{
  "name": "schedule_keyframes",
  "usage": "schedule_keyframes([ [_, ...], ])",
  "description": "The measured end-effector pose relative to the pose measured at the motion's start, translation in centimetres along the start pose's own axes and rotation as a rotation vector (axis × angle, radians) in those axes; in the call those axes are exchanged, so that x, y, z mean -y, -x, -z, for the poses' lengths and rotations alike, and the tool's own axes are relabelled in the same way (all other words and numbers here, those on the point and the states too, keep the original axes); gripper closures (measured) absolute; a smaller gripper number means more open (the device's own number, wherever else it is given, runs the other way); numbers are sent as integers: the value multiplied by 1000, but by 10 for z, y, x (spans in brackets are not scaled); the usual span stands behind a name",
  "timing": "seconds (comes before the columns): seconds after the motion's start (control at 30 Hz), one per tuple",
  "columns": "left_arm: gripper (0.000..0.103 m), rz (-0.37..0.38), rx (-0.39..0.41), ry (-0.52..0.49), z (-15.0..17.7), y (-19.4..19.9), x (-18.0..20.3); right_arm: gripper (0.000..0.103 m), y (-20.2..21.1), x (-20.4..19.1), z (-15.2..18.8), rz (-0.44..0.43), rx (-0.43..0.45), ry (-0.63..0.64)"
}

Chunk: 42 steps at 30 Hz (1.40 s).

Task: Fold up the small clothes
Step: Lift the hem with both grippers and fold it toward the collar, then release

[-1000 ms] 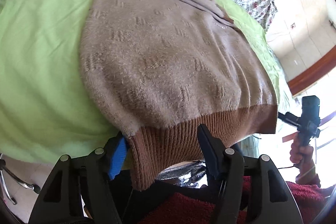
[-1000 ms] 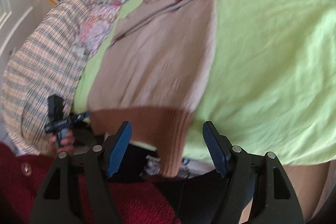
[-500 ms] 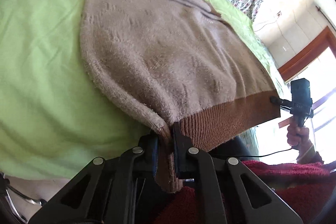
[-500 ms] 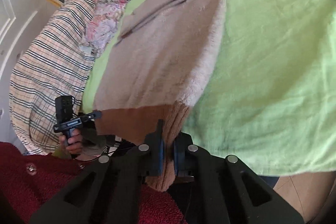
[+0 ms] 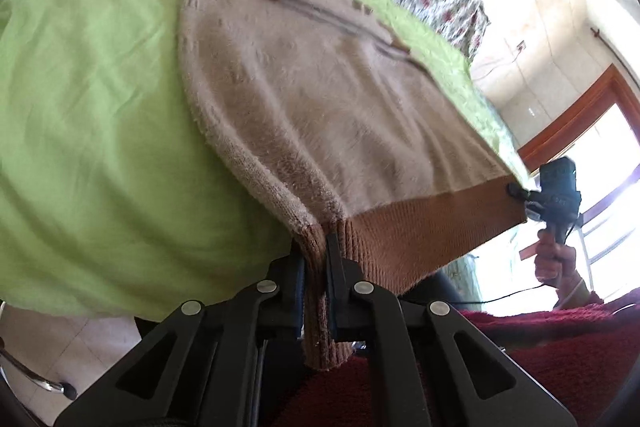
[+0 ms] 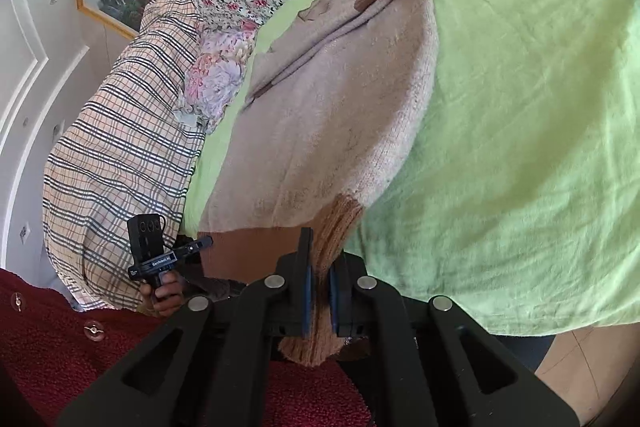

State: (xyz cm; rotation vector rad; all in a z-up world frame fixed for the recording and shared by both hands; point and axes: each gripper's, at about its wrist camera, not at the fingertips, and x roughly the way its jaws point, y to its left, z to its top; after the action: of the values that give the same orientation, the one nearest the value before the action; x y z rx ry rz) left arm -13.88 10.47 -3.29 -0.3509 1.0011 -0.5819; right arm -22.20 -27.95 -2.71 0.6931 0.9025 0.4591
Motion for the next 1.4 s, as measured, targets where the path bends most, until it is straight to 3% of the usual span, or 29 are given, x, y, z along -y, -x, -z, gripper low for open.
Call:
schedule_keyframes([
  [0.1,97,43,78,16,-13,19,6,96,8,-6,-7,-34,38,2],
  [0.3,97,59,266,-5,-62,57,21,95,14,-26,-44,-82,122,59],
  [0.47,97,37,355,-60,-123,55,26,95,7,-35,-112,-100,224,113],
  [0.7,97,-51,412,-30,-243,15,6,95,-34,-24,-224,-9,310,112],
  [0.83,97,-101,407,-25,-307,-18,-9,96,-70,-9,-282,95,312,86],
  [1.07,97,-167,346,46,-375,-89,-57,95,-136,33,-346,214,269,23],
  [1.33,95,-231,205,144,-389,-166,-112,92,-189,79,-358,330,156,-54],
  [1.4,89,-189,181,174,-380,-166,-114,83,-181,81,-352,339,154,-79],
])
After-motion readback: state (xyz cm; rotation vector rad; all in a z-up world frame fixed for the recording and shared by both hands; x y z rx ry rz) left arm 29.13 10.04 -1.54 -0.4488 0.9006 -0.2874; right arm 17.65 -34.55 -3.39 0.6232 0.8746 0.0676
